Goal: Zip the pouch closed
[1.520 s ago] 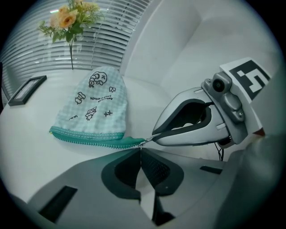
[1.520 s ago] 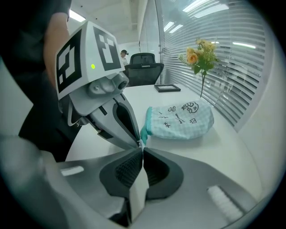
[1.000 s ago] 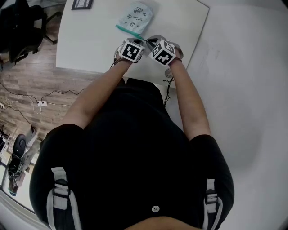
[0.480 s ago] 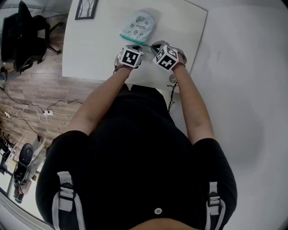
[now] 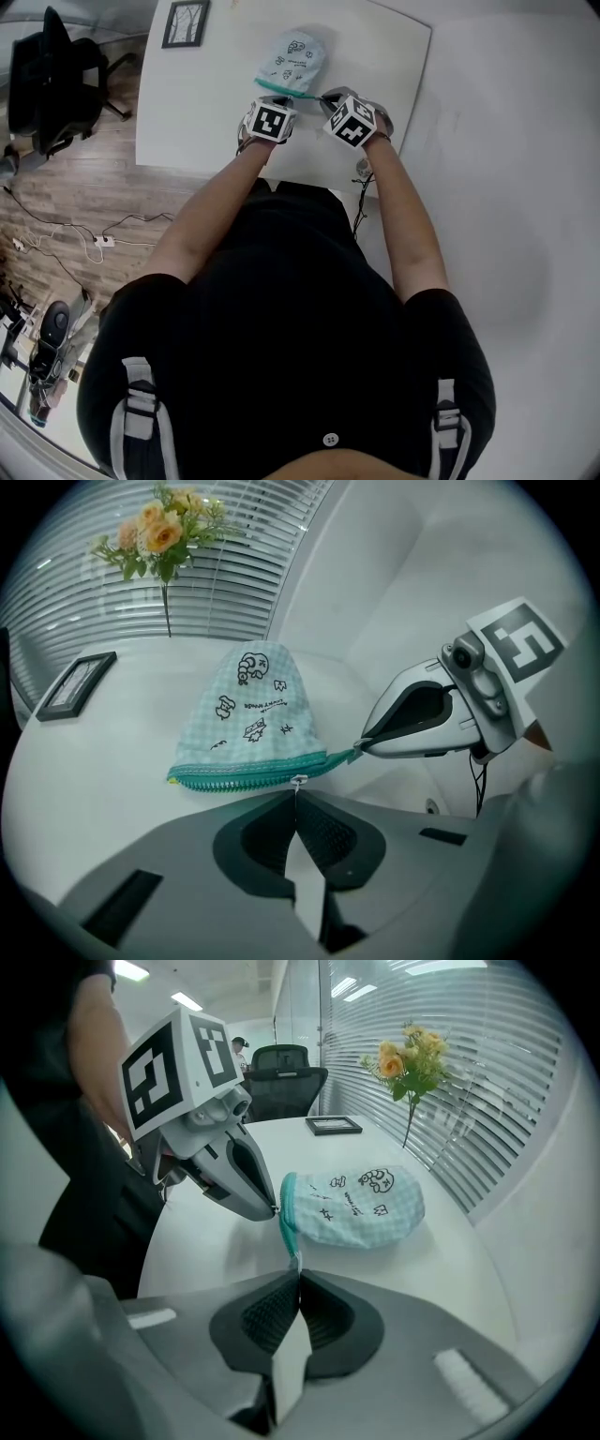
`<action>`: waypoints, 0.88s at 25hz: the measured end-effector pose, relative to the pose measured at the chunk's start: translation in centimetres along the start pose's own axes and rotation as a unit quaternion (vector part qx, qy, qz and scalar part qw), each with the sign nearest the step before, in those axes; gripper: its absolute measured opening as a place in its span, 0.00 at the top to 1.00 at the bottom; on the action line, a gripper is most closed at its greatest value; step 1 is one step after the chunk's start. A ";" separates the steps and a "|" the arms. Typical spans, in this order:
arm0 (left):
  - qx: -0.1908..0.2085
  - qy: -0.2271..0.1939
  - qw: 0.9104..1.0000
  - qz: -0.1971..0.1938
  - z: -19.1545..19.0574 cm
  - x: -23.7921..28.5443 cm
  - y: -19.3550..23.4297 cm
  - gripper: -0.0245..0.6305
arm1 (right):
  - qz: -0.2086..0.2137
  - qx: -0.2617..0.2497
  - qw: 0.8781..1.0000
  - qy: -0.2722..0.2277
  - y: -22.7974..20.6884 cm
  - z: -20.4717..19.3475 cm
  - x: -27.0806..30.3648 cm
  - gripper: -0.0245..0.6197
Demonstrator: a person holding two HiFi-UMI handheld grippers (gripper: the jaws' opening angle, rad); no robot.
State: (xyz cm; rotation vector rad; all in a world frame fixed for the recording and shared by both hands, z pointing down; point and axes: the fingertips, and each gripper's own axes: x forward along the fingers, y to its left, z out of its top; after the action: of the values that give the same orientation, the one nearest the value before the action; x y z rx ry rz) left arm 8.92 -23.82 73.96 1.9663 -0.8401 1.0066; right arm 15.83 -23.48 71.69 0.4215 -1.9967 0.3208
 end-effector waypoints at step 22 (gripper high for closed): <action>-0.020 -0.011 0.999 0.040 0.5 -2.1 5.0 0.95 | -0.020 0.021 1.000 0.007 -1.6 -0.1 -1.0 0.95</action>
State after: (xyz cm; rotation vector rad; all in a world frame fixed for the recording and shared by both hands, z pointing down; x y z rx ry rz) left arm 4.05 -26.28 73.59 1.9269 -0.9520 1.0079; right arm 16.97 -24.74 70.90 0.4834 -1.9687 0.3394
